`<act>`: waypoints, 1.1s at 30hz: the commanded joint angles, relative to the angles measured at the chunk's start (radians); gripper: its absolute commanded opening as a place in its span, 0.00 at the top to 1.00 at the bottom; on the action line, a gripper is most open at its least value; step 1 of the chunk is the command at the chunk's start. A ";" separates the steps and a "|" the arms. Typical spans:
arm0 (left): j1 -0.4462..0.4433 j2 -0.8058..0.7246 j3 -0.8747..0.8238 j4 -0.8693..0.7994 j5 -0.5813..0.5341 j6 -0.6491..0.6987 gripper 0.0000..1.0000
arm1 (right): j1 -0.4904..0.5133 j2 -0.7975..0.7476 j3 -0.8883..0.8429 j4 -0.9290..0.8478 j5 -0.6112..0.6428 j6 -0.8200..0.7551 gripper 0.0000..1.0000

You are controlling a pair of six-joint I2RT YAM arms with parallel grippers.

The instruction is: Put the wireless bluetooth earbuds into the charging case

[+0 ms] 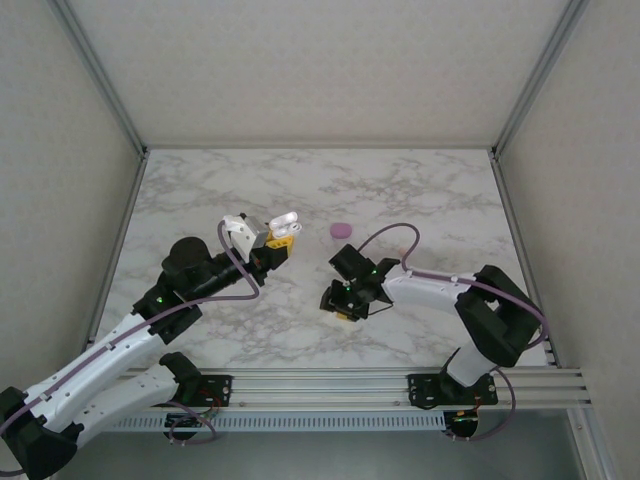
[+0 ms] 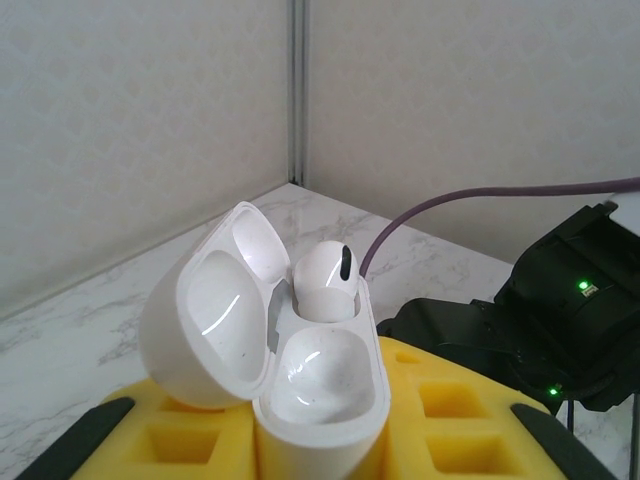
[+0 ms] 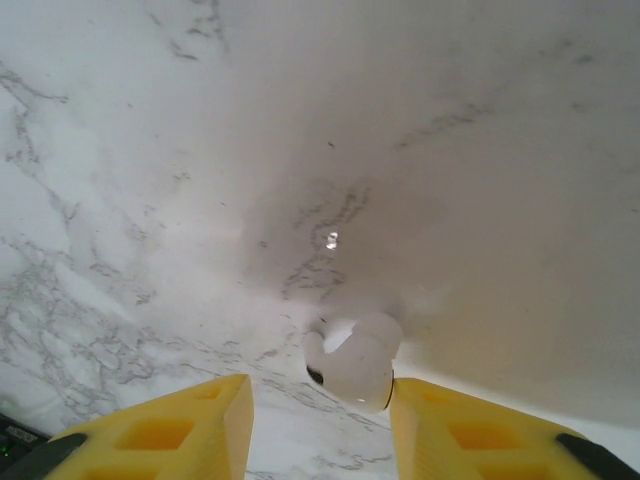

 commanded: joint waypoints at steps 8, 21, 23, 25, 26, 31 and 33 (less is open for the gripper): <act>-0.006 -0.005 -0.007 -0.002 -0.020 0.021 0.97 | 0.014 0.065 0.130 -0.152 0.066 -0.080 0.57; -0.006 -0.006 -0.002 0.004 -0.029 0.025 0.97 | 0.024 0.134 0.233 -0.295 0.193 -0.081 0.51; -0.005 -0.007 -0.002 0.003 -0.031 0.026 0.97 | 0.030 0.148 0.250 -0.310 0.210 -0.088 0.52; -0.004 -0.010 -0.003 0.000 -0.032 0.026 0.97 | 0.033 0.163 0.265 -0.321 0.220 -0.099 0.52; -0.006 -0.012 -0.002 -0.002 -0.032 0.026 0.97 | 0.034 0.171 0.273 -0.328 0.222 -0.103 0.52; -0.005 -0.020 -0.006 -0.007 -0.036 0.026 0.97 | 0.034 0.200 0.298 -0.325 0.213 -0.105 0.52; -0.005 -0.024 -0.005 -0.007 -0.038 0.027 0.97 | 0.036 0.210 0.308 -0.325 0.212 -0.099 0.53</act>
